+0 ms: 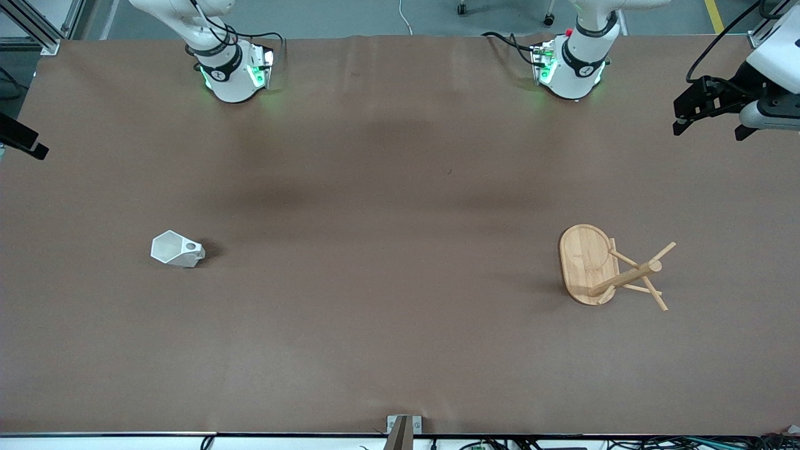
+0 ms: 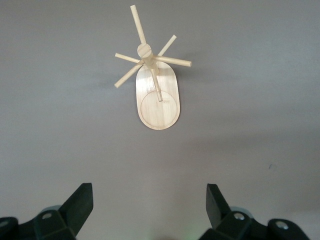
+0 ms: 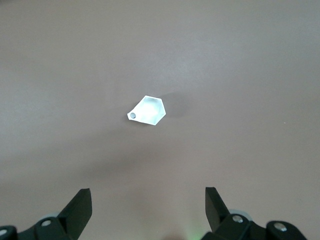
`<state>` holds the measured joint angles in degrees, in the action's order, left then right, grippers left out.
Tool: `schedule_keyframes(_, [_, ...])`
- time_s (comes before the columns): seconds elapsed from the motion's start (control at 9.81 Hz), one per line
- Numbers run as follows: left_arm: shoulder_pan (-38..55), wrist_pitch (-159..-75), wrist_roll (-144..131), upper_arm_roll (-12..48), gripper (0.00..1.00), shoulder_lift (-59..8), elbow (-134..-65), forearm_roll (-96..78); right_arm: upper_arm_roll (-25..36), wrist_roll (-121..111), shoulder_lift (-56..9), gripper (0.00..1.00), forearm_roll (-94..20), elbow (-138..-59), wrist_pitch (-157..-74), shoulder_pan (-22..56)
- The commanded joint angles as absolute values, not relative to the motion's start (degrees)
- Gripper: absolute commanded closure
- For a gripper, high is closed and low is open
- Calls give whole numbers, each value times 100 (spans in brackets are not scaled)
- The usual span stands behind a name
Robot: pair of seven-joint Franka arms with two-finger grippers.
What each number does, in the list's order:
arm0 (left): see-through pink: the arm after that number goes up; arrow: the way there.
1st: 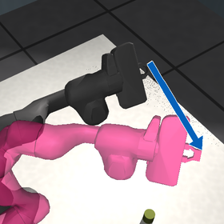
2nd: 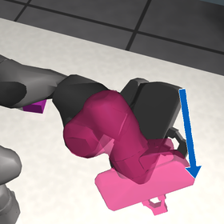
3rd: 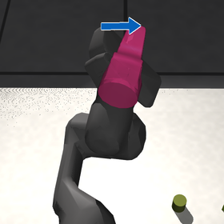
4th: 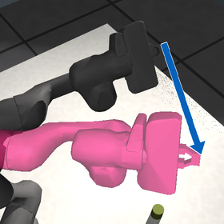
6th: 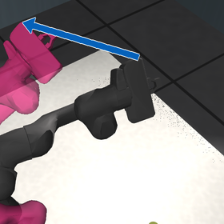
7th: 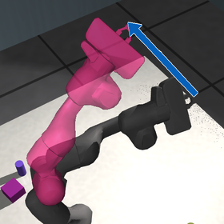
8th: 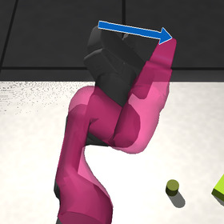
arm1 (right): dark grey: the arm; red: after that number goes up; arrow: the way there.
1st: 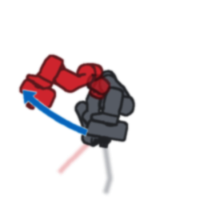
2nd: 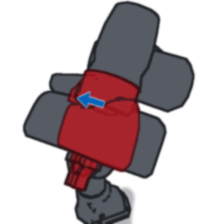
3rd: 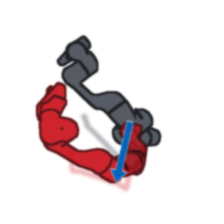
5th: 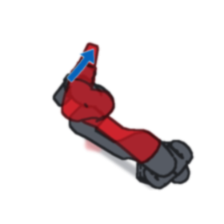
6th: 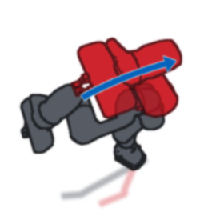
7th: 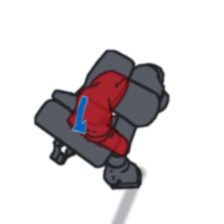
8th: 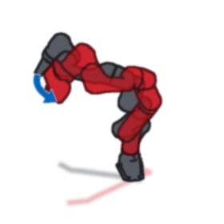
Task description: Hang cup on rack
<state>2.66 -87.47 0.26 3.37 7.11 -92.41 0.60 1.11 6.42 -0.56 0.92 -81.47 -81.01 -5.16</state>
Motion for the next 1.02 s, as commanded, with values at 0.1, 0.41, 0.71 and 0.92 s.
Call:
schedule_keyframes(0.1, [158,-8631,-44,334,0,607,-9255,53,70,676,-70,0,97,-8095,-8077,-492])
schedule_keyframes(0.41, [176,-8631,-44,343,0,580,-9246,140,62,668,-70,0,88,-8095,-8068,-510])
schedule_keyframes(0.71, [149,-8631,53,352,0,580,-9325,123,70,615,-79,0,97,-8095,-8077,-527])
schedule_keyframes(0.92, [158,-8631,35,352,0,571,-9325,132,70,589,-149,0,88,-8383,-8286,-545])
